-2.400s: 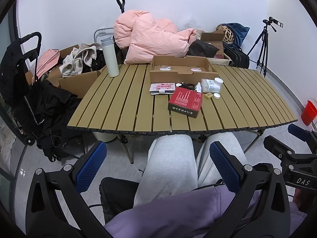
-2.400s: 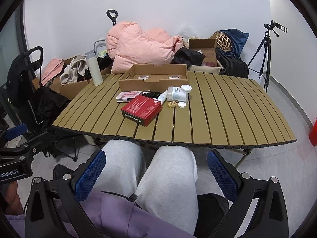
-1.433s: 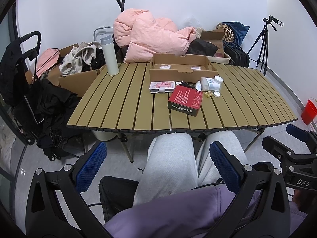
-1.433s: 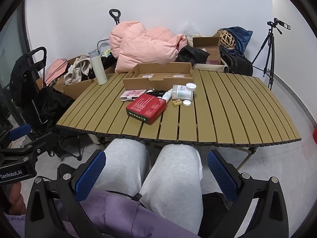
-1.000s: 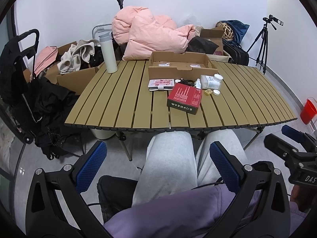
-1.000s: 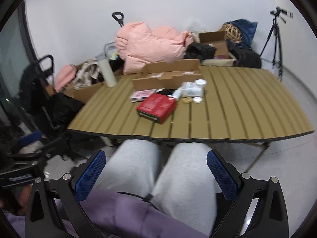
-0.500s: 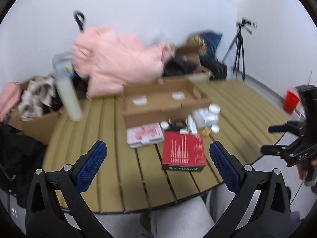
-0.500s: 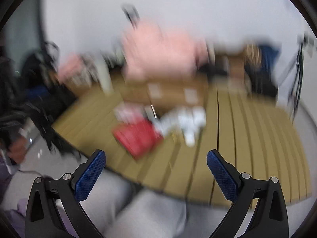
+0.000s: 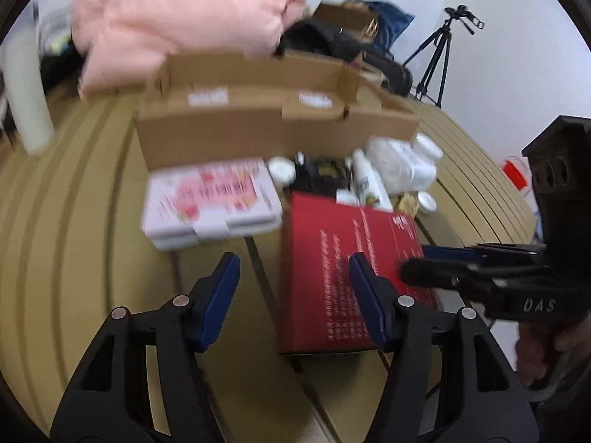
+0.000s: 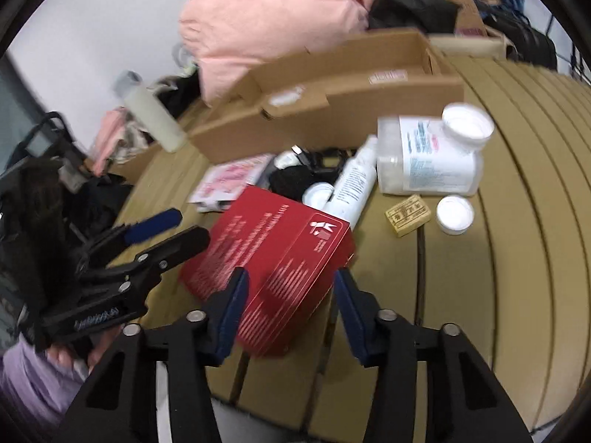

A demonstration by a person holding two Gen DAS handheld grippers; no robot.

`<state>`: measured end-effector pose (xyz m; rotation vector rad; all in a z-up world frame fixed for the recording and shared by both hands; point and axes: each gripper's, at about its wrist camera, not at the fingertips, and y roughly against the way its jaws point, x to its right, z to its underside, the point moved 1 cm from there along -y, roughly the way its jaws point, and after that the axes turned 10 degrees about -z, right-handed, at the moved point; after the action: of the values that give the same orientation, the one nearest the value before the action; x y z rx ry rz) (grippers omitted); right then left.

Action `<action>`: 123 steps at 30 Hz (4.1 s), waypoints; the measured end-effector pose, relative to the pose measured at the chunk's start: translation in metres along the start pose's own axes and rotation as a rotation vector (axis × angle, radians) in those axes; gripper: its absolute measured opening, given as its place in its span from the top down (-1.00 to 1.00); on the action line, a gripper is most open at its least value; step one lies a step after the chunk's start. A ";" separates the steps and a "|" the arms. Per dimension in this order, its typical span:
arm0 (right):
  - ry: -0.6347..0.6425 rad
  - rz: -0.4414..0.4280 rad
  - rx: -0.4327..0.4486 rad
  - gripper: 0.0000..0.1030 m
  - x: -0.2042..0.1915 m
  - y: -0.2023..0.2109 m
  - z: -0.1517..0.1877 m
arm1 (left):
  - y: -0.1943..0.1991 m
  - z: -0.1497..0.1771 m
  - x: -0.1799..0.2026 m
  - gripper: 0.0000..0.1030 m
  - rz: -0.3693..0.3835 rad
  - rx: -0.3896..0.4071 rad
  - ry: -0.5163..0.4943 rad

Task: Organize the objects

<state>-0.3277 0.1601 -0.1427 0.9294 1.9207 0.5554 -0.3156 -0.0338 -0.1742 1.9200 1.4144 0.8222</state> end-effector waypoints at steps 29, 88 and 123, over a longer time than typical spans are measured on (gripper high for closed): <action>-0.026 -0.065 -0.110 0.47 0.025 -0.144 -0.272 | -0.118 -0.200 -0.100 0.03 -0.212 -0.078 0.234; 0.100 0.098 0.195 -0.64 -0.112 0.197 0.218 | 0.236 0.148 0.097 -1.00 -0.332 0.086 0.128; 0.102 0.074 -0.003 0.20 -0.045 -0.117 -0.077 | -0.050 -0.037 -0.102 0.37 -0.032 -0.064 0.131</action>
<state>-0.4251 0.0519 -0.1615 0.9905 1.9821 0.6602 -0.3975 -0.1158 -0.2029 1.8189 1.4734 0.9813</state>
